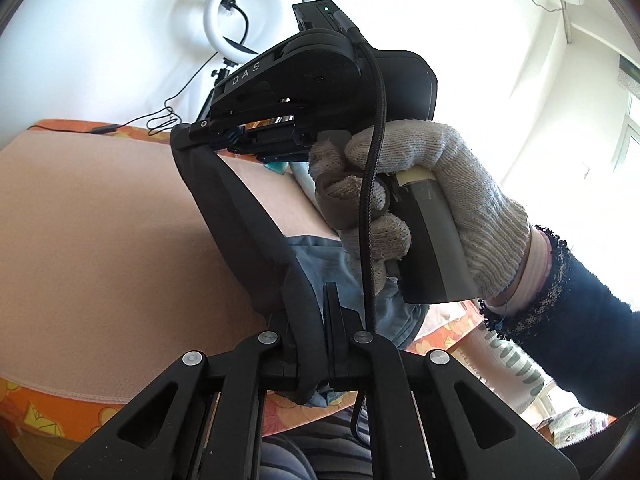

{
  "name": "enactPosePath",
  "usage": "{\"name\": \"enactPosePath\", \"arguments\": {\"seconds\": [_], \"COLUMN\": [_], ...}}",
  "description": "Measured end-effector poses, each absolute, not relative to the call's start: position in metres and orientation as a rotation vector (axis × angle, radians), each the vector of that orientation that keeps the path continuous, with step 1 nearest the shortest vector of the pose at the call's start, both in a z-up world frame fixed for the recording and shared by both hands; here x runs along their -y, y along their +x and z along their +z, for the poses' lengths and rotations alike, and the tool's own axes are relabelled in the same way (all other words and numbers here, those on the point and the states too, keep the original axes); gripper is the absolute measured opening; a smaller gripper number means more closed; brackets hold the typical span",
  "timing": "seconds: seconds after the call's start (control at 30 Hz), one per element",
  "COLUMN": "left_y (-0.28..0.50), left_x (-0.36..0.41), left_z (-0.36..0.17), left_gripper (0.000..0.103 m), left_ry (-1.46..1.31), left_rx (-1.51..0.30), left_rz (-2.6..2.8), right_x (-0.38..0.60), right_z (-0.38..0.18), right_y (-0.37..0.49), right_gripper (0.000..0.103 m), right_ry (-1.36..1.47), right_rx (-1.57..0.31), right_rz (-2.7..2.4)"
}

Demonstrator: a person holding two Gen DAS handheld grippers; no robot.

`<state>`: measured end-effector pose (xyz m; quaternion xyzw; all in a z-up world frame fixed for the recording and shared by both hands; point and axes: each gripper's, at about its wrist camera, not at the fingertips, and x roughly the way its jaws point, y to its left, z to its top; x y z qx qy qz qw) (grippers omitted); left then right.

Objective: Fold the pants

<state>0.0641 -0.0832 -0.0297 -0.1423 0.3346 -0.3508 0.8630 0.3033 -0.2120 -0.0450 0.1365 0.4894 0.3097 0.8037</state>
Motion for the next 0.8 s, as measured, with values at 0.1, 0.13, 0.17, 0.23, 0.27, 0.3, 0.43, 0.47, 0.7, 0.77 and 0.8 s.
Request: {"name": "enactPosePath", "arguments": {"seconds": [0.1, 0.13, 0.17, 0.23, 0.27, 0.3, 0.43, 0.47, 0.7, 0.77, 0.8], "left_y": [0.066, 0.067, 0.067, 0.07, 0.072, 0.074, 0.078, 0.079, 0.082, 0.093, 0.095], "left_x": [0.098, 0.103, 0.108, 0.12, 0.127, 0.131, 0.154, 0.16, 0.206, 0.22, 0.227], "left_z": [-0.022, -0.02, -0.019, -0.016, -0.015, -0.014, -0.011, -0.011, -0.008, -0.011, -0.013], "left_gripper": [0.006, 0.006, 0.006, 0.006, 0.006, 0.006, 0.006, 0.006, 0.006, 0.006, 0.006], "left_ry": [-0.276, -0.268, -0.261, -0.248, -0.241, -0.235, -0.205, -0.198, -0.144, -0.13, -0.124], "left_rx": [-0.691, -0.69, -0.689, -0.686, -0.684, -0.683, -0.68, -0.68, -0.696, -0.701, -0.708], "left_rz": [-0.77, -0.783, -0.795, -0.822, -0.835, -0.849, -0.904, -0.919, -1.016, -1.041, -1.052], "right_x": [0.235, 0.243, 0.251, 0.269, 0.279, 0.288, 0.327, 0.336, 0.406, 0.426, 0.436], "right_z": [-0.033, -0.029, -0.026, -0.02, -0.017, -0.014, -0.006, -0.005, -0.006, -0.01, -0.012], "right_y": [0.3, 0.298, 0.297, 0.294, 0.292, 0.291, 0.283, 0.281, 0.269, 0.266, 0.265], "right_gripper": [0.0, 0.0, 0.0, 0.0, 0.0, 0.0, 0.0, 0.0, 0.0, 0.0, 0.0], "right_ry": [0.316, 0.323, 0.332, 0.348, 0.356, 0.366, 0.397, 0.401, 0.438, 0.449, 0.453], "right_rx": [-1.014, -1.003, -0.993, -0.972, -0.962, -0.953, -0.919, -0.91, -0.884, -0.884, -0.884], "right_rz": [0.656, 0.652, 0.647, 0.634, 0.626, 0.619, 0.581, 0.568, 0.47, 0.438, 0.421]}}
